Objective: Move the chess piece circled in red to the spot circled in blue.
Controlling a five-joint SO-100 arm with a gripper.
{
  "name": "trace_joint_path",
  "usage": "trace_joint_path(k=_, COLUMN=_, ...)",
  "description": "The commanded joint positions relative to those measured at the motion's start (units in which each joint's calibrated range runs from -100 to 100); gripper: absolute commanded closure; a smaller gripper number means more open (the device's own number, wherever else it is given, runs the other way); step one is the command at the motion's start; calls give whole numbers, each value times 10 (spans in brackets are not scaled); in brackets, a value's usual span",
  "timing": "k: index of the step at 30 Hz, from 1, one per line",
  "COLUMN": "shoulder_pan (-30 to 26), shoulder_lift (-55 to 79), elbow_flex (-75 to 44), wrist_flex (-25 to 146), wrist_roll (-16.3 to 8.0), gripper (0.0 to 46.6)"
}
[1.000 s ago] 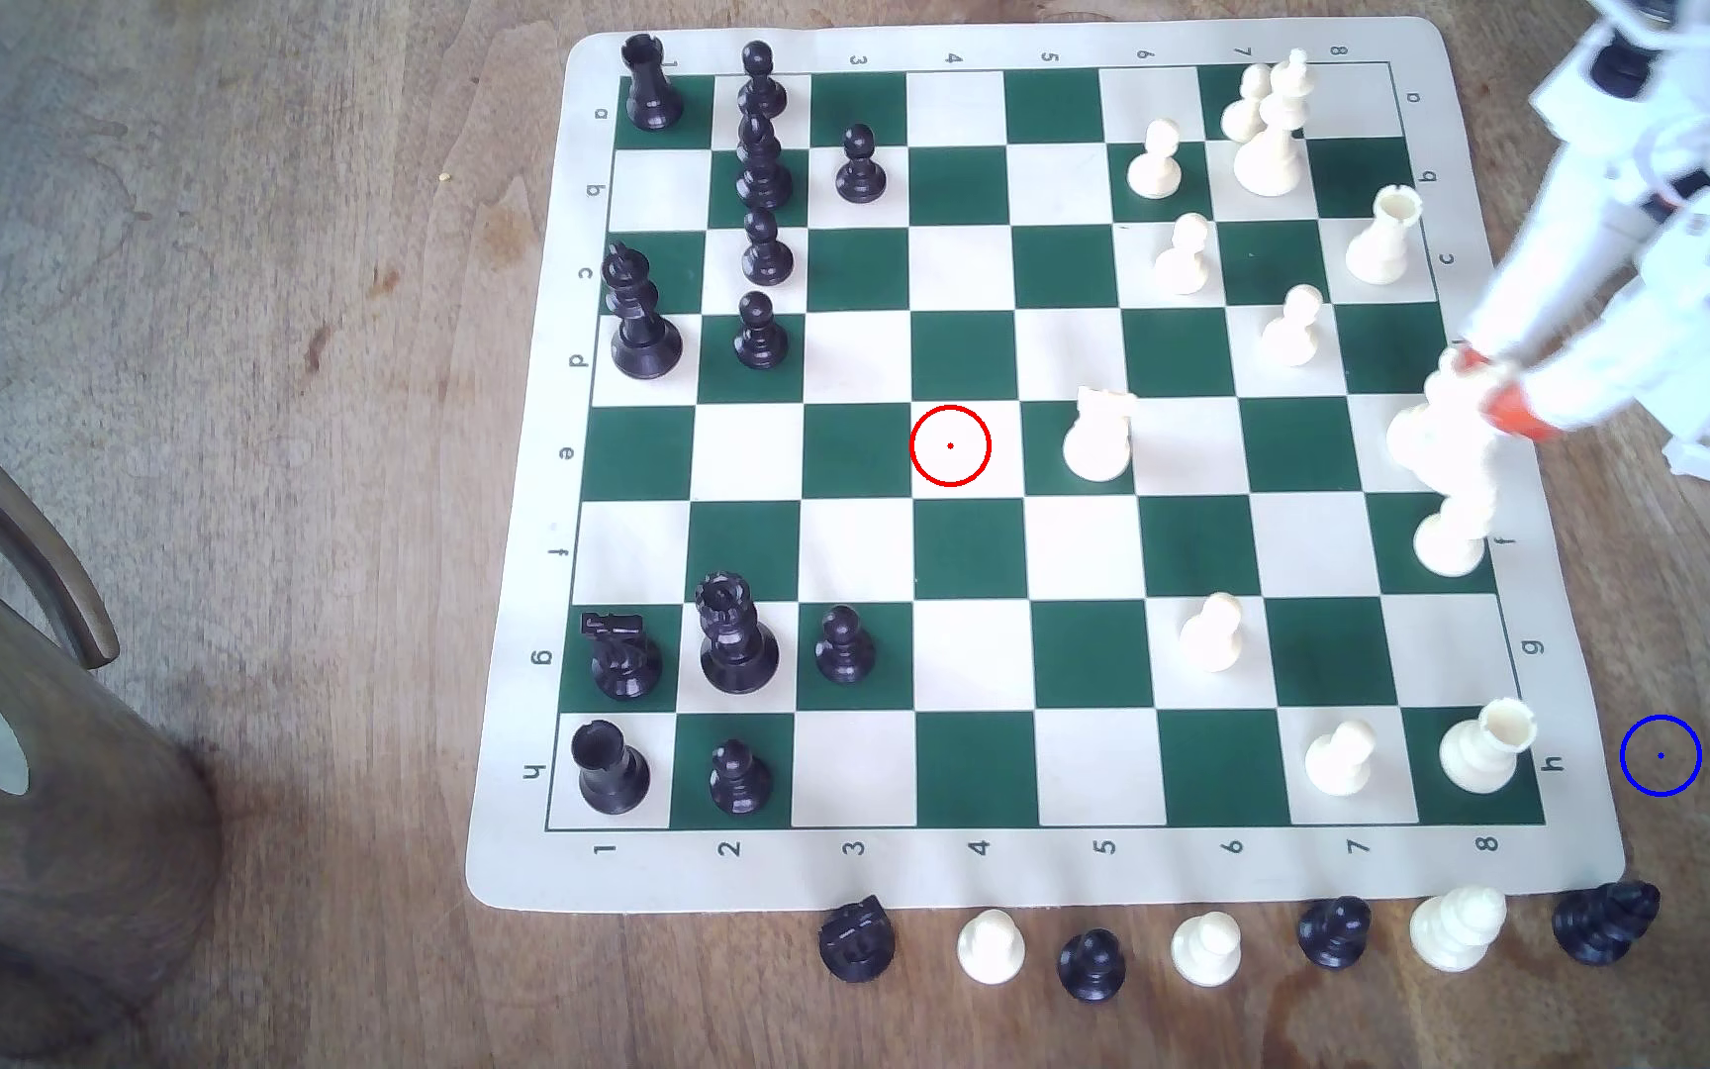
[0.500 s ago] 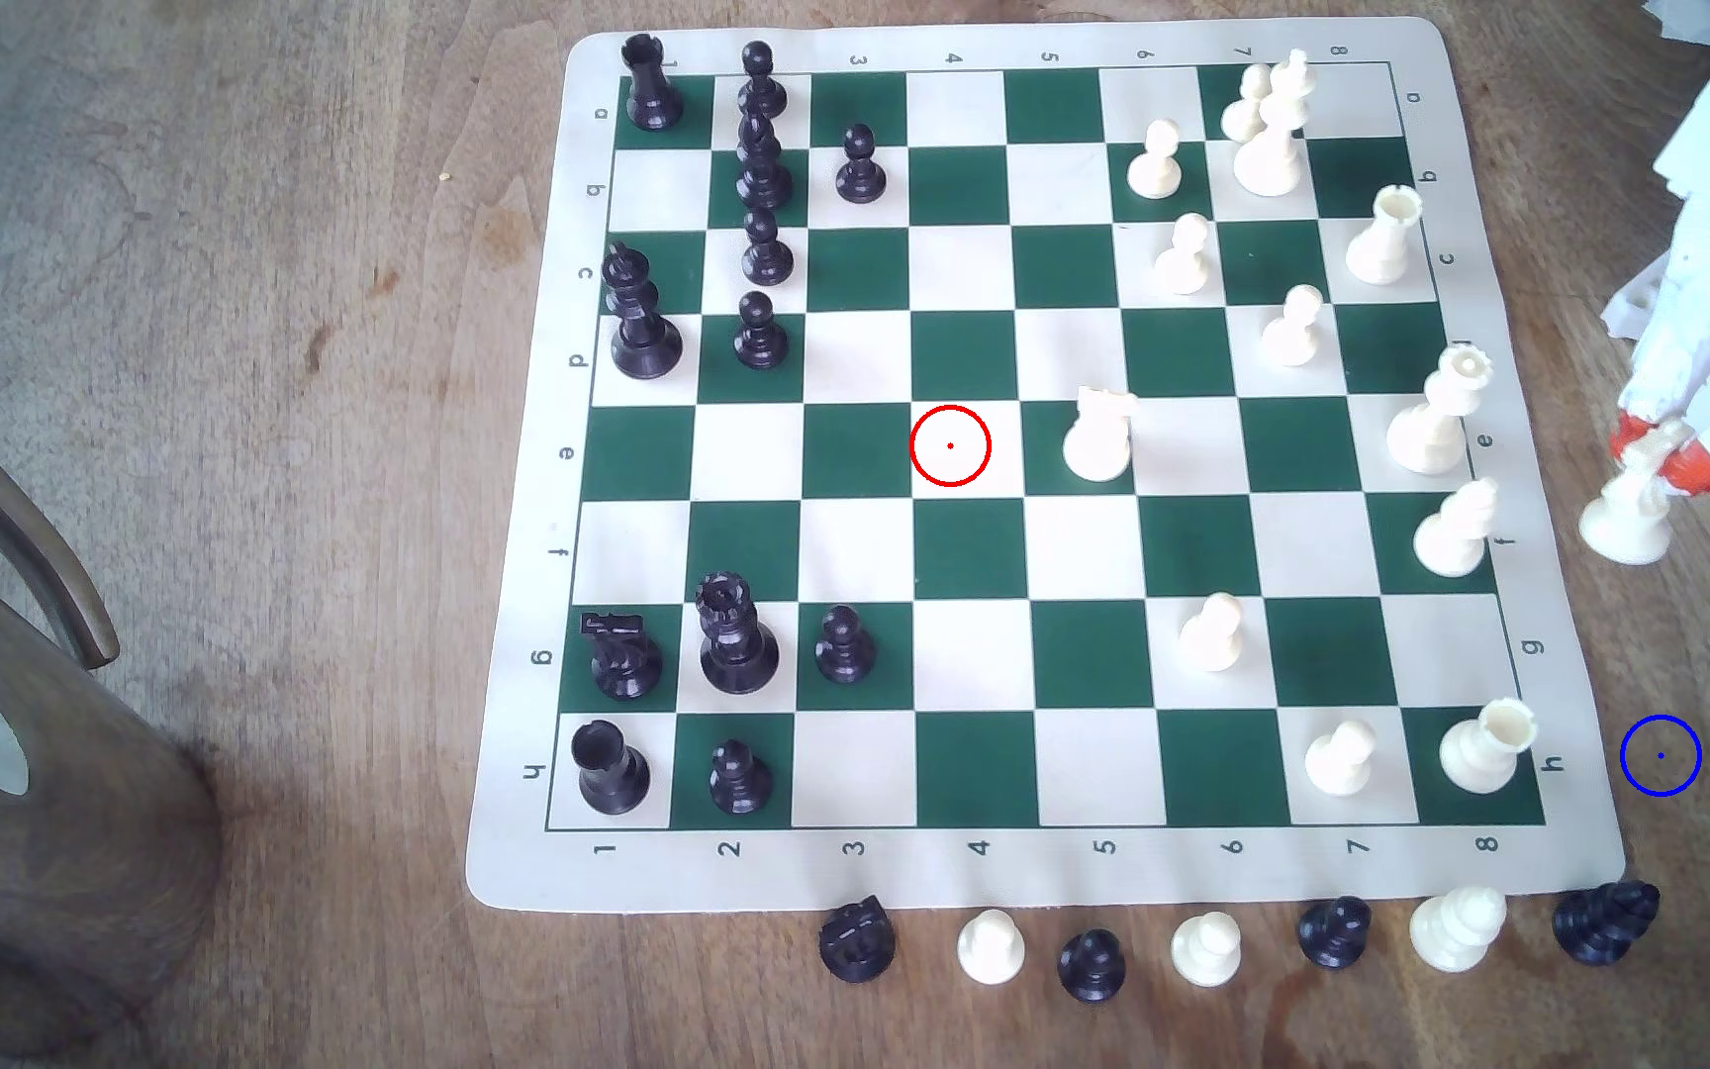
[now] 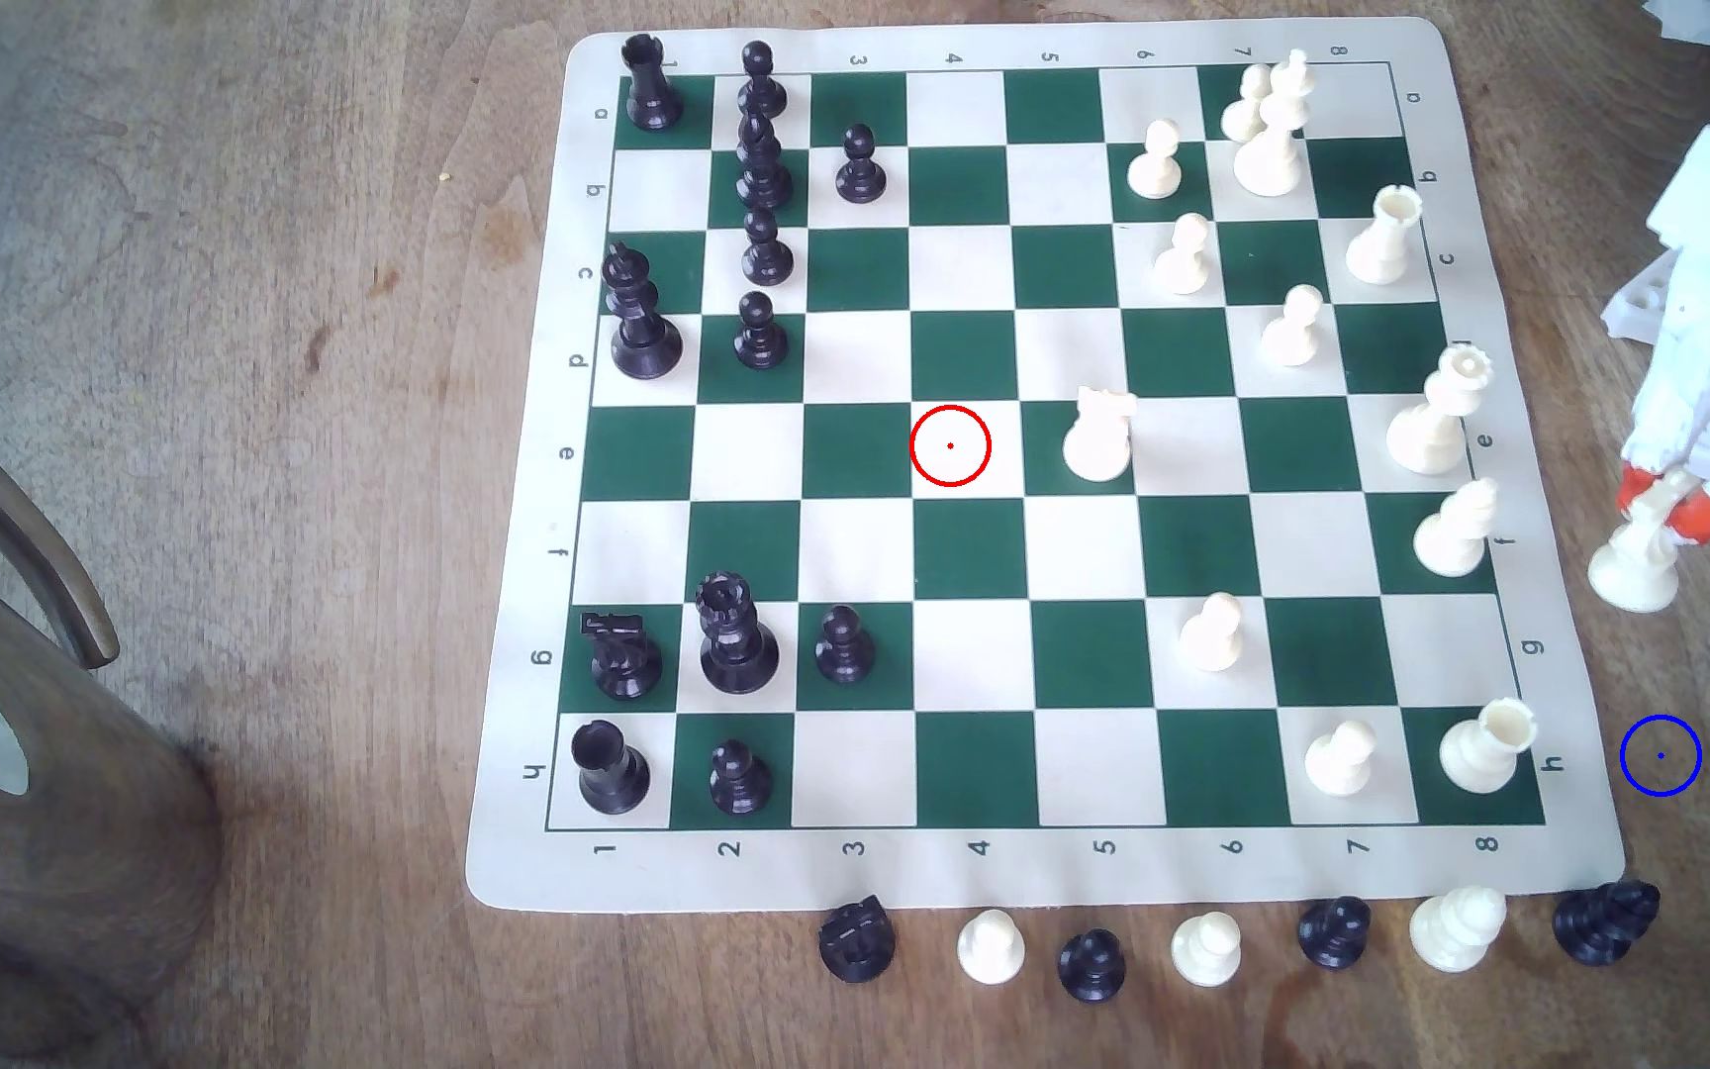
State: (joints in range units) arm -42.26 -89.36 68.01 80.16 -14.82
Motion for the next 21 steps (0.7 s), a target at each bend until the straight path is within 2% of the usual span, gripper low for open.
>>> trace_joint_path(k=1, shoulder_pan=-35, shoulder_lift=40, elbow_flex=-7, wrist_flex=-11, wrist_roll=-5, gripper=464)
trace_joint_path(k=8, shoulder_pan=-76, shoulder_lift=126, elbow_flex=39, wrist_flex=-92, wrist_roll=-7, gripper=464)
trace_joint_path(k=21, shoulder_pan=-98, shoulder_lift=194, elbow_flex=129, wrist_flex=-196, wrist_roll=-10, gripper=464)
